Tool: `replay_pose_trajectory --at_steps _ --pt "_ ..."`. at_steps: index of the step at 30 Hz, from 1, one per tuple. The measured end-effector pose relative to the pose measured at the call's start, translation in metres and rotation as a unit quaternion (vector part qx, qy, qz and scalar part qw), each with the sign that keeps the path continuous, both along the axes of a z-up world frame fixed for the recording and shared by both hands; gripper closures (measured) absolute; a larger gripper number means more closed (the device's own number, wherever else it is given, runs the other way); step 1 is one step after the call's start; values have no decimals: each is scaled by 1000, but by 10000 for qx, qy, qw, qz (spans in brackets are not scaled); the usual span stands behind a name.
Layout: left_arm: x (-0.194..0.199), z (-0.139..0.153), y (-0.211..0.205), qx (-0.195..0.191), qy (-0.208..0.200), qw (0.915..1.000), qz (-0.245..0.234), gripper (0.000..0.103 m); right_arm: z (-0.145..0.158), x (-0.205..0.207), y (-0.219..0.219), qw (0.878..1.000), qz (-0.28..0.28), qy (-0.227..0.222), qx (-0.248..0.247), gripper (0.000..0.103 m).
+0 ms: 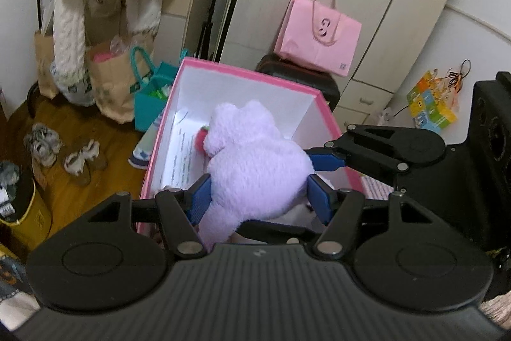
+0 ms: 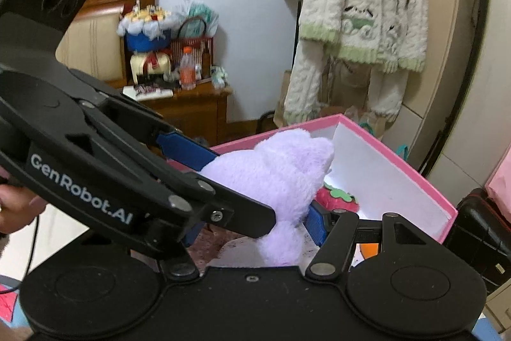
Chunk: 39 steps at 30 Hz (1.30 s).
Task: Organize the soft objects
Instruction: 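Lift the purple plush with both tools and carry it over the pink box, then open both tools to drop the purple plush into the box, then move the left tool to the tissue pack while the right tool approaches the green sponge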
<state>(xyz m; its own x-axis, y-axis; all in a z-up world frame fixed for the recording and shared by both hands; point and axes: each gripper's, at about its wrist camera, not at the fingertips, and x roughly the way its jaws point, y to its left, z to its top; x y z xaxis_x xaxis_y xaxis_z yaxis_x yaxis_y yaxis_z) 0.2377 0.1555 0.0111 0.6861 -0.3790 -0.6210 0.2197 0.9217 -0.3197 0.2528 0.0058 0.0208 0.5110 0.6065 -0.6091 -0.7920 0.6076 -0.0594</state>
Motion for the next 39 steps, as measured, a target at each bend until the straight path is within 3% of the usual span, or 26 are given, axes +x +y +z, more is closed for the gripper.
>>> replay_pose_trajectory --at_steps 12,20,39 --pt "-5 -11 4 413 108 9989 170 41 -20 6 15 9973 -96 469 -550 31" --pt "-32 8 -1 818 -328 9960 119 40 -9 -16 10 9975 -126 229 -662 27" --pt "-112 56 -28 1139 -826 9883 -587 39 38 -83 -31 9971 -396 -342 -553 24"
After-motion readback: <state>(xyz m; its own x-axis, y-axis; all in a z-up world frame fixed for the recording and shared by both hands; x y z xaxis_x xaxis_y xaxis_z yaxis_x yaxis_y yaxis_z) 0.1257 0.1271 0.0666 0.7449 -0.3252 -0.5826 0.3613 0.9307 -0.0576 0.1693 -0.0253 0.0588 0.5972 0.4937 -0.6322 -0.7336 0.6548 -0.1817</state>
